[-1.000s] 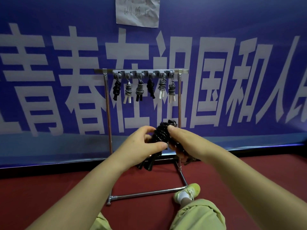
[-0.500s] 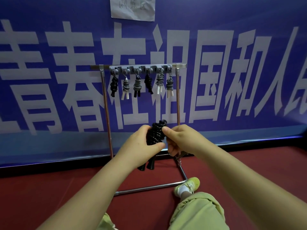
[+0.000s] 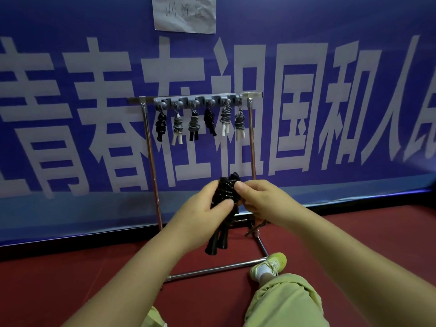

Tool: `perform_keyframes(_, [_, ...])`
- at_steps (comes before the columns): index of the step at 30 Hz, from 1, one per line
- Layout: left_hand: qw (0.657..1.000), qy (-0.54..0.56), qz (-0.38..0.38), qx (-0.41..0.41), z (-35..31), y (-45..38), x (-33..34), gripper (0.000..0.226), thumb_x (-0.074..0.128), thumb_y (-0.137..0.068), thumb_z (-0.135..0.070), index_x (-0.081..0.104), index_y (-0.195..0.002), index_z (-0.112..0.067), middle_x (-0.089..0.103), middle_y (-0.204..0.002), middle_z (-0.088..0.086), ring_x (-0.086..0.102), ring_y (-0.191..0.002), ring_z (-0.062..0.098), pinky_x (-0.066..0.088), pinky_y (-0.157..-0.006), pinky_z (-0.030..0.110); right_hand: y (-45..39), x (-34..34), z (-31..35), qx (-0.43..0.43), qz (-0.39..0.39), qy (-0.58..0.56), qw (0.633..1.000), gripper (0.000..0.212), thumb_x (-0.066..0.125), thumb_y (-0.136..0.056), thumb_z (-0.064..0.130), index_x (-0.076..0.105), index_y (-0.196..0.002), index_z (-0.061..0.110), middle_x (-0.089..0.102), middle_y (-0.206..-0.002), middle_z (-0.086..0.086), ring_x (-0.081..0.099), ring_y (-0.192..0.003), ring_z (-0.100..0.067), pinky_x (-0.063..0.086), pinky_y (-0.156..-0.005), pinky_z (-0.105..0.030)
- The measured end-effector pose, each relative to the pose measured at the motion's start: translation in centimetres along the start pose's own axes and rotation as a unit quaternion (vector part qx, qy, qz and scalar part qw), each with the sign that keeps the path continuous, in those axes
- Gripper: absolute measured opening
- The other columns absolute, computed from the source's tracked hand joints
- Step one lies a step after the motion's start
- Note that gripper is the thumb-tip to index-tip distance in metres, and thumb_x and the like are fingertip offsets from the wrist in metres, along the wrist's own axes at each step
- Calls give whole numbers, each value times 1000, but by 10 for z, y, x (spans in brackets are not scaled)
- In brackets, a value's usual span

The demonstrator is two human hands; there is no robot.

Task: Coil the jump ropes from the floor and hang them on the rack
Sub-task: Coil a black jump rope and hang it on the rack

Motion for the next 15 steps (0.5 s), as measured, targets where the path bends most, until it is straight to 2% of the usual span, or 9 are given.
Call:
perform_keyframes(2, [990,138,2,-17,1,1,-2,27,50,-97,-26,50,-114,-47,66,-109,-12,64,-100,3,50,-88,25,1,-3,0,-10,21,-29,999,45,41,-96,50,62,-89,11,42,-52,14,37,-44,-2,35,-49,-21])
perform_keyframes(3, [985,168,-3,-28,3,0,-2,29,52,-96,-25,52,-116,-45,67,-109,-9,65,-101,6,52,-90,31,2,-4,1,-13,33,-31,999,41,42,-96,49,61,-87,14,41,-54,12,38,-44,-2,35,-49,-21])
perform_keyframes(5, [981,187,-15,-43,5,0,-1,31,56,-94,-22,53,-119,-41,68,-106,-4,67,-98,11,55,-89,38,4,-5,6,-4,53,-13,998,38,42,-96,49,60,-87,17,43,-57,7,40,-46,-5,36,-48,-20])
perform_keyframes(7, [979,195,-24,-48,7,-1,0,33,59,-92,-19,54,-121,-34,69,-104,-1,68,-95,12,55,-88,40,6,-7,10,27,63,28,997,43,40,-95,53,61,-89,16,51,-59,3,47,-50,-9,40,-50,-20])
perform_keyframes(11, [975,210,-25,-69,9,-4,0,32,65,-87,-15,58,-118,-24,69,-104,-4,68,-92,8,56,-82,26,7,-9,11,69,58,122,988,59,34,-93,63,61,-77,13,64,-59,2,60,-53,-8,41,-57,-20])
perform_keyframes(15, [975,207,-17,-83,12,-6,1,25,68,-84,-15,64,-109,-19,70,-93,2,67,-81,9,52,-66,16,6,-4,10,57,30,142,988,57,33,-95,59,60,-71,15,61,-54,3,49,-41,1,38,-54,-20])
Point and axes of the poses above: each hand's wrist, its own y-axis away from the middle knuckle, its own x-axis out of the palm, z = x × y, the point moved 1 cm from there along -y, towards the middle knuckle
